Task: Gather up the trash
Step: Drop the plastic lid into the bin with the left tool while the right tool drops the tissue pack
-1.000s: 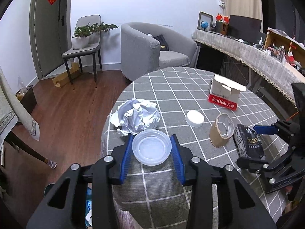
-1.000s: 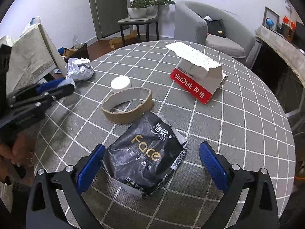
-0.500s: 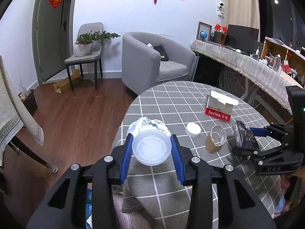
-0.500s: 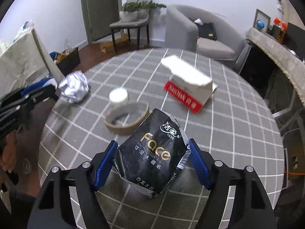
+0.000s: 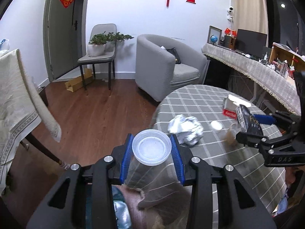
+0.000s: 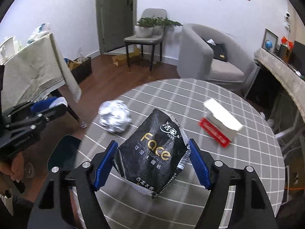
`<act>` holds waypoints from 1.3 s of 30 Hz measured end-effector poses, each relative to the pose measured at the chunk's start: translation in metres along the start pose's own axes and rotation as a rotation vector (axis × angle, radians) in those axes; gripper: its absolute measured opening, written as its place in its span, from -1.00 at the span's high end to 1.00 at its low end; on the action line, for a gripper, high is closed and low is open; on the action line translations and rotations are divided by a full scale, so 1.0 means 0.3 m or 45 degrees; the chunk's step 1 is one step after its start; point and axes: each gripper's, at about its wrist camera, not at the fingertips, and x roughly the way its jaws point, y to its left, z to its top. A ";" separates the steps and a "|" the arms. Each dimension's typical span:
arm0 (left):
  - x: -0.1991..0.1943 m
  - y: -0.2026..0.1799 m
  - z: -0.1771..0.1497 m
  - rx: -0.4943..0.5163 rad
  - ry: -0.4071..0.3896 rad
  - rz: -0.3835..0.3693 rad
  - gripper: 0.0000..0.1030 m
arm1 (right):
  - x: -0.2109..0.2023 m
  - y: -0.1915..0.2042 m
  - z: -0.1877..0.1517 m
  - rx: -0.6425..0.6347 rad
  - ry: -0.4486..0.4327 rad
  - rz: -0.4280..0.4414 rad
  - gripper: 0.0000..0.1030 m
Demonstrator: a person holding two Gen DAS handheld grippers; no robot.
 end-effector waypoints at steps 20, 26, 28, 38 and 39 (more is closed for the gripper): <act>-0.053 0.330 -0.173 -0.045 0.155 0.165 0.19 | 0.034 0.429 0.121 -0.140 -0.086 0.201 -0.46; -0.033 0.428 -0.245 -0.094 0.250 0.191 0.19 | 0.059 0.537 0.140 -0.166 -0.086 0.255 -0.46; -0.018 0.461 -0.271 -0.115 0.276 0.192 0.19 | 0.072 0.576 0.146 -0.171 -0.083 0.274 -0.46; 0.095 0.542 -0.440 -0.100 0.476 0.219 0.18 | 0.164 0.724 0.139 -0.186 -0.029 0.331 -0.46; 0.106 0.543 -0.463 -0.094 0.498 0.217 0.18 | 0.170 0.730 0.137 -0.185 -0.024 0.336 -0.46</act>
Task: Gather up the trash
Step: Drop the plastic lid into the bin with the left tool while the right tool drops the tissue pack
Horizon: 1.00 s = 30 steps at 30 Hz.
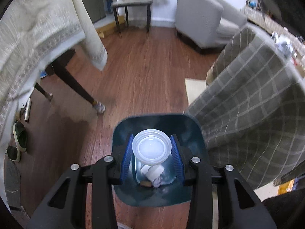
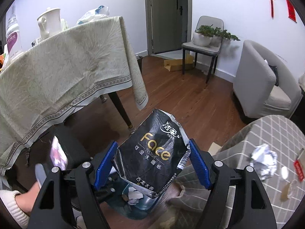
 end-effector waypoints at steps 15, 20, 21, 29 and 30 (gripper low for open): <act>0.211 0.088 -0.170 -0.009 0.309 -0.075 0.06 | 0.216 0.062 -0.041 0.049 0.137 0.029 -0.46; 0.175 0.111 -0.163 -0.014 0.265 -0.081 -0.20 | 0.293 0.066 -0.075 0.091 0.205 0.051 -0.46; 0.162 0.118 -0.162 -0.014 0.255 -0.080 -0.21 | 0.300 0.068 -0.082 0.090 0.212 0.050 -0.46; 0.066 0.191 -0.134 -0.086 0.155 -0.077 -0.32 | 0.393 0.093 -0.121 0.083 0.288 0.042 -0.46; 0.045 0.205 -0.129 -0.102 0.138 -0.076 -0.32 | 0.405 0.095 -0.126 0.085 0.295 0.042 -0.46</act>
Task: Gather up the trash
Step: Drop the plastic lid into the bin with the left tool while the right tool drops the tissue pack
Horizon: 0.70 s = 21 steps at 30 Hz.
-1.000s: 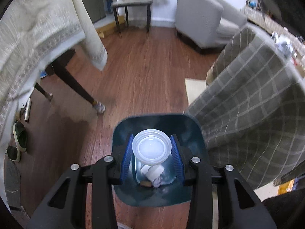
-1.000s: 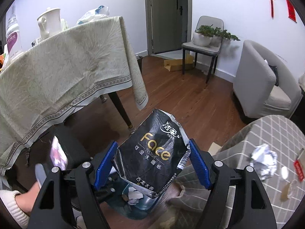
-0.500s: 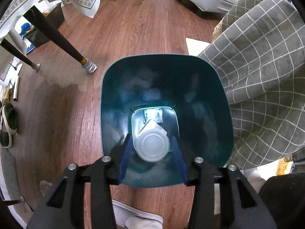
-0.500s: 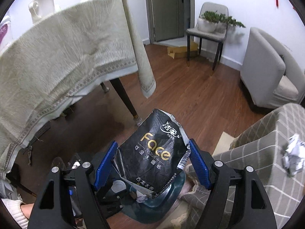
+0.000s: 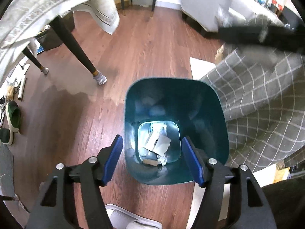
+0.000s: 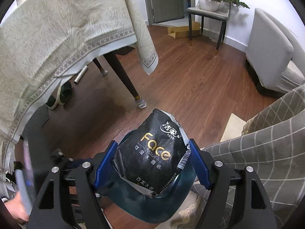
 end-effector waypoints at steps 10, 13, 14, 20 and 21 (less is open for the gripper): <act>-0.167 0.062 0.040 -0.089 -0.153 0.028 -0.33 | 0.153 0.026 -0.040 0.024 0.106 0.007 -0.46; -0.210 0.066 0.051 -0.110 -0.197 0.017 -0.31 | 0.197 0.039 -0.058 0.022 0.142 0.011 -0.46; -0.227 0.065 0.056 -0.113 -0.214 0.014 -0.30 | 0.214 0.046 -0.066 0.016 0.155 0.013 -0.46; -0.323 0.048 0.079 -0.113 -0.310 0.010 -0.25 | 0.302 0.072 -0.109 -0.013 0.231 0.009 -0.46; -0.339 0.044 0.084 -0.113 -0.326 0.008 -0.24 | 0.315 0.074 -0.118 -0.019 0.241 0.005 -0.46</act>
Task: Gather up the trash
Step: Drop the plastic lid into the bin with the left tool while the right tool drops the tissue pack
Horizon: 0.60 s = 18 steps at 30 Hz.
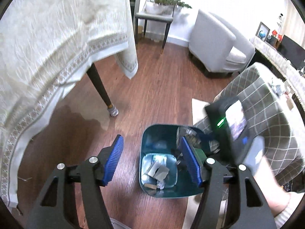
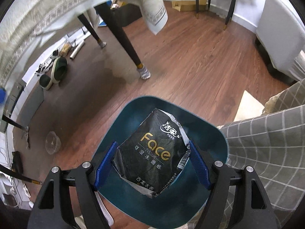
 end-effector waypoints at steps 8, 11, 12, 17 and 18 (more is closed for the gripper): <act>-0.085 -0.027 0.048 0.004 -0.093 -0.013 -0.01 | 0.096 -0.012 -0.052 0.000 0.087 -0.001 -0.47; -0.093 -0.048 0.060 0.015 -0.104 -0.021 0.08 | 0.124 -0.015 -0.070 0.003 0.109 0.004 -0.47; -0.095 -0.062 0.064 0.026 -0.107 -0.016 0.09 | 0.136 -0.016 -0.079 0.002 0.119 0.005 -0.47; -0.118 -0.100 0.072 0.085 -0.123 0.020 0.14 | 0.175 -0.033 -0.115 -0.025 0.170 -0.010 -0.48; -0.123 -0.107 0.079 0.088 -0.128 0.019 0.15 | 0.179 -0.038 -0.121 -0.032 0.180 -0.017 -0.50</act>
